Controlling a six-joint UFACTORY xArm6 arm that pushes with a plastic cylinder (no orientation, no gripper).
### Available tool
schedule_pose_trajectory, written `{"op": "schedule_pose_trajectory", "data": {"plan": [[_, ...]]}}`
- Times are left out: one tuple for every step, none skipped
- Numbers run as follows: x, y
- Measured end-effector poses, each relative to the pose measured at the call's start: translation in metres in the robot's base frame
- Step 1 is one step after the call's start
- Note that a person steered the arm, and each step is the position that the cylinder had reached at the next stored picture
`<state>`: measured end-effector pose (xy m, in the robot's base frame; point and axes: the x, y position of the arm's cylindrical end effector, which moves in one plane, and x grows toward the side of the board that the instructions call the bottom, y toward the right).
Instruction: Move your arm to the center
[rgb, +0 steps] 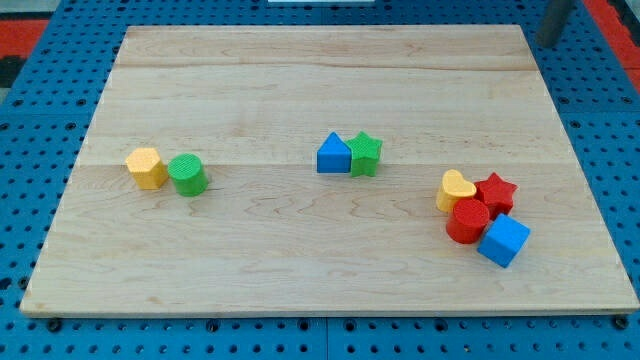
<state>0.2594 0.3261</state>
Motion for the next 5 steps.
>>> {"op": "schedule_pose_trajectory", "data": {"plan": [[0.074, 0.001], [0.128, -0.011], [0.131, -0.015], [0.162, -0.006], [0.174, -0.003]]}}
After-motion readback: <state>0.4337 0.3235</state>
